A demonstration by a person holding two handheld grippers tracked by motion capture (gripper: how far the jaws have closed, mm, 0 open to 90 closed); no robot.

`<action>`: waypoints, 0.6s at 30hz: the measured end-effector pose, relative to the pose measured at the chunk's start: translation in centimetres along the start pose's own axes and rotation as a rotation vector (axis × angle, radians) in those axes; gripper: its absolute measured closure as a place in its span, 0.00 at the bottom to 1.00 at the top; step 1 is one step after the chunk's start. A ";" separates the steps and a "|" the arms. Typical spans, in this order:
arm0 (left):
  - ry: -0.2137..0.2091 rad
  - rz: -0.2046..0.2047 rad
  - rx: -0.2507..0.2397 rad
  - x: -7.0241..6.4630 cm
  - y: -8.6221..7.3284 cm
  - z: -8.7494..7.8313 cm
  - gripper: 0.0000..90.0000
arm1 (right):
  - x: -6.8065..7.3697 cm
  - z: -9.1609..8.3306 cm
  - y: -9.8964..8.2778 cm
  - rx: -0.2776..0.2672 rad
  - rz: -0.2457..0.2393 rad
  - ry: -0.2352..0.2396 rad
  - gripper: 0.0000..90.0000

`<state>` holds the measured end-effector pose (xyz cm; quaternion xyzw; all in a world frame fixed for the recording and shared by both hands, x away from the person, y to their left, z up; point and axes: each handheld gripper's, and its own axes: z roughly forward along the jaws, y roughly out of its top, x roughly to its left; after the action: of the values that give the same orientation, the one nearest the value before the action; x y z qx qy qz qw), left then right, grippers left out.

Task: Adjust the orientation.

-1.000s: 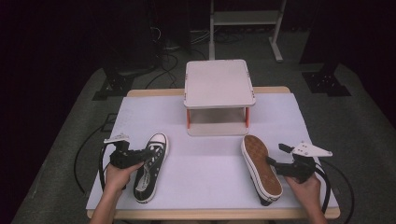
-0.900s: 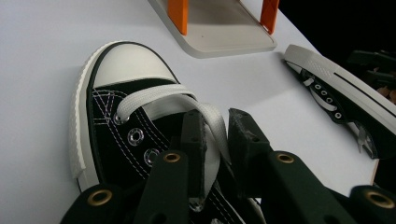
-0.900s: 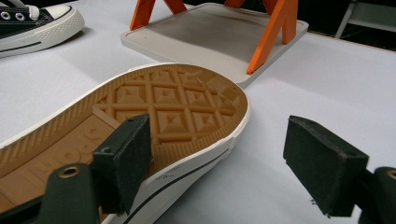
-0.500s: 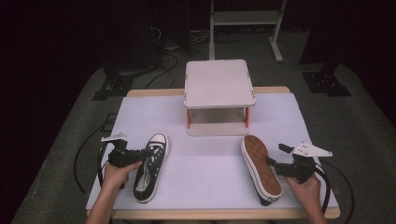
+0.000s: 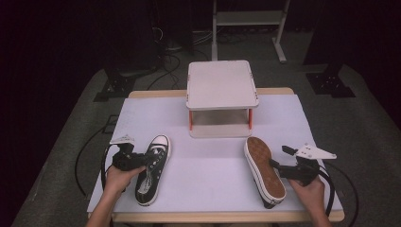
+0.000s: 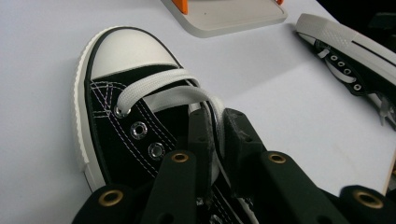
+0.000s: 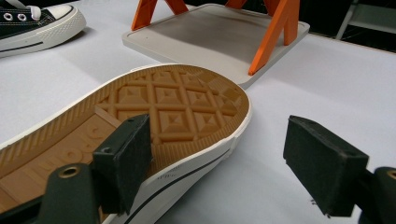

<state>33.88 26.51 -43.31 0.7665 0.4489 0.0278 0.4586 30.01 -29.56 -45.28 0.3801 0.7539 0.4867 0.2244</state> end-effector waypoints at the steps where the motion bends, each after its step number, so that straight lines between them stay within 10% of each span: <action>1: -0.005 -0.004 0.005 0.1 0.1 0.1 0.92 | 0.0 0.0 0.0 0.000 0.000 0.001 0.25; 6: -0.042 -0.055 -0.009 0.6 0.1 -0.1 0.93 | 0.1 0.0 0.0 0.000 -0.002 0.000 0.25; 9: -0.167 -0.188 -0.074 1.9 -0.3 -0.6 0.94 | 0.0 -0.1 0.0 0.003 0.000 -0.001 0.25; 18: -0.276 -0.278 -0.152 3.0 -1.1 -0.8 0.97 | 0.0 0.0 0.0 0.000 0.003 -0.004 0.25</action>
<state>34.59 29.32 -44.73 0.6568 0.4798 -0.1073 0.5718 29.98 -29.59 -45.30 0.3824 0.7528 0.4862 0.2252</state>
